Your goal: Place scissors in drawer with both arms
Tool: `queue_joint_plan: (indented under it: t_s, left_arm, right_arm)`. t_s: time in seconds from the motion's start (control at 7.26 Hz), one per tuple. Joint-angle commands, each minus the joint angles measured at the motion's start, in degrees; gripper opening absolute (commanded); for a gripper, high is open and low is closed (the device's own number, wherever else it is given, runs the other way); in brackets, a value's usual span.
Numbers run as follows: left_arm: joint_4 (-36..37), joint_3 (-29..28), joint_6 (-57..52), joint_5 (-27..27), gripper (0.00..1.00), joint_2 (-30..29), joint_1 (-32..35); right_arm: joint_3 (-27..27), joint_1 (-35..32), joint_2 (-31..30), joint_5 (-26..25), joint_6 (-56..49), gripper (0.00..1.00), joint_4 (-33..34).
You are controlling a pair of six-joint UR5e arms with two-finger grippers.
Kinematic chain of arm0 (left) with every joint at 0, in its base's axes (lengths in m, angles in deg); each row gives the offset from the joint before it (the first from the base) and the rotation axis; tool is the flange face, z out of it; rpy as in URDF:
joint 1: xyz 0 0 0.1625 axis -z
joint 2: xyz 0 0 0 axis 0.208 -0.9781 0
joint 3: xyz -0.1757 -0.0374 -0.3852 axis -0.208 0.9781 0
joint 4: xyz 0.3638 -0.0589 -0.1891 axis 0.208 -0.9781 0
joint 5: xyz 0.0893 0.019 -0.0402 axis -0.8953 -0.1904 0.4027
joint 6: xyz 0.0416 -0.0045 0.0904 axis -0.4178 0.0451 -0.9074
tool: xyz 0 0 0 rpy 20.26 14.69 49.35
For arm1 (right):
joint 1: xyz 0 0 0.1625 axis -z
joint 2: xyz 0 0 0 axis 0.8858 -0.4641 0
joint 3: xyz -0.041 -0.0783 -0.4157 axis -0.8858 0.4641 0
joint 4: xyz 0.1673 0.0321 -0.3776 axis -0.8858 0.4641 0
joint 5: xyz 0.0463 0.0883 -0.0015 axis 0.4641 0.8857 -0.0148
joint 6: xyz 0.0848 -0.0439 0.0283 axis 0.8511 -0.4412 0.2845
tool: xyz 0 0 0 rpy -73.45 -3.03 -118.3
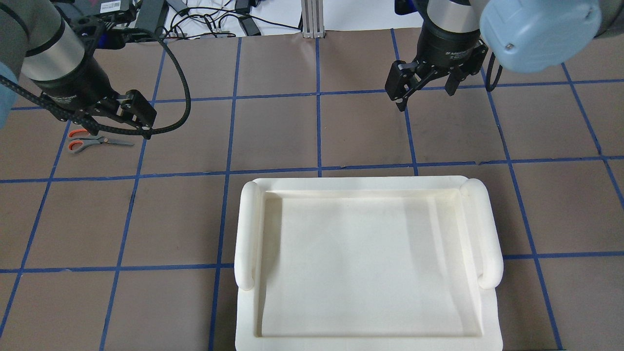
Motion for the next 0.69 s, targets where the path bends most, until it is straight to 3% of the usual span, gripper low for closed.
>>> queue_joint_plan:
  t_s: [0.0,0.28,0.41,0.55]
  left_arm:
    - [3.46,-0.03,-15.75,-0.03,1.0,-2.58,-5.62]
    - [6.12,-0.03,-32.28,-0.12,1.0,-6.71,-9.14]
    - [6.56,-0.03,-38.45,-0.03,1.0,-8.3,-11.42]
    - [8.13,-0.03,-46.08,0.14,1.0,-10.31,-14.23]
  right_arm:
    - [0.08,-1.21,3.62,2.71,-11.01,1.0,1.28]
    - [-0.09,-2.18,4.85,3.97,-29.56,1.0,3.22]
    - [-0.09,-3.05,4.86,3.79,-32.02,1.0,1.74]
    - [0.43,-3.76,4.42,3.62,-31.87,1.0,-4.98]
